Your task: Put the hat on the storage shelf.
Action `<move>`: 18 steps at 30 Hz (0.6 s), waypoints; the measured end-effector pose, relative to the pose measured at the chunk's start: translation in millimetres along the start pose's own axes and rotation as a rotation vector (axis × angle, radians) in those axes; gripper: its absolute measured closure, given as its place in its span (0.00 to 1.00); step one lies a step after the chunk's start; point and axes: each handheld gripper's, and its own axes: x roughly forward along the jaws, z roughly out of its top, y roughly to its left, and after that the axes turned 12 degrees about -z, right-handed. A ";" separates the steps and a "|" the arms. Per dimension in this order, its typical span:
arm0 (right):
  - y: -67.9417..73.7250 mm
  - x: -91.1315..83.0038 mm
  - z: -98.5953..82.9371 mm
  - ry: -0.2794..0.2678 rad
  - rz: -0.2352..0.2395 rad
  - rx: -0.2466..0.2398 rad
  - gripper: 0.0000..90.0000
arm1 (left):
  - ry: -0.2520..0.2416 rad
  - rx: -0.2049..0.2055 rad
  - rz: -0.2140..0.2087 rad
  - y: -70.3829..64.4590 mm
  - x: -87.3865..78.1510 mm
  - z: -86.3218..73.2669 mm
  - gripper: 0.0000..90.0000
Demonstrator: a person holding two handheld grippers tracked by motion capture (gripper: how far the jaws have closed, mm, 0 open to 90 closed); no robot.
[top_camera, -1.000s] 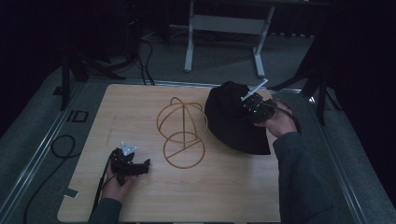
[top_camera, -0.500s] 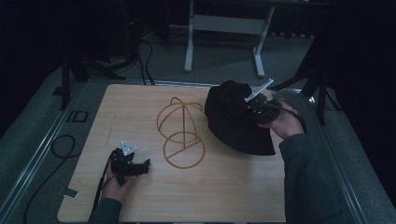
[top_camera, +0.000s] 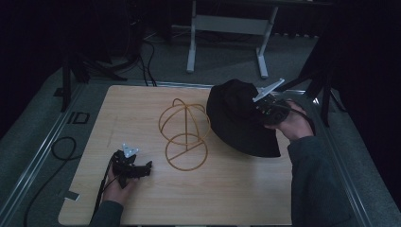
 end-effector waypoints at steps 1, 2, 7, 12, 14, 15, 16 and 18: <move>-0.5 -1.2 -0.5 -0.001 -0.001 -0.002 0.97 | 0.000 0.000 0.000 0.0 0.0 0.0 0.08; -1.2 -2.6 -1.1 -0.003 -0.002 -0.004 0.97 | 0.000 0.000 0.000 0.0 0.0 0.0 0.08; -3.6 -8.0 -3.0 -0.010 0.000 0.000 0.97 | 0.000 0.000 0.000 0.0 0.0 0.0 0.08; -5.7 -13.9 -5.4 -0.017 -0.005 -0.013 0.97 | -0.001 -0.001 0.000 0.0 0.0 0.0 0.08; -6.0 -16.0 -5.5 -0.022 -0.006 -0.020 0.97 | 0.000 0.000 0.000 0.0 0.0 0.0 0.08; -6.0 -16.0 -5.5 -0.022 -0.006 -0.020 0.97 | 0.000 0.000 0.000 0.0 0.0 0.0 0.08; -6.8 -17.4 -5.6 -0.032 -0.002 -0.018 0.97 | 0.000 0.000 0.000 0.0 0.0 0.0 0.08; -7.1 -17.9 -5.4 -0.036 -0.002 -0.018 0.97 | -0.001 -0.001 0.000 0.0 0.0 0.0 0.08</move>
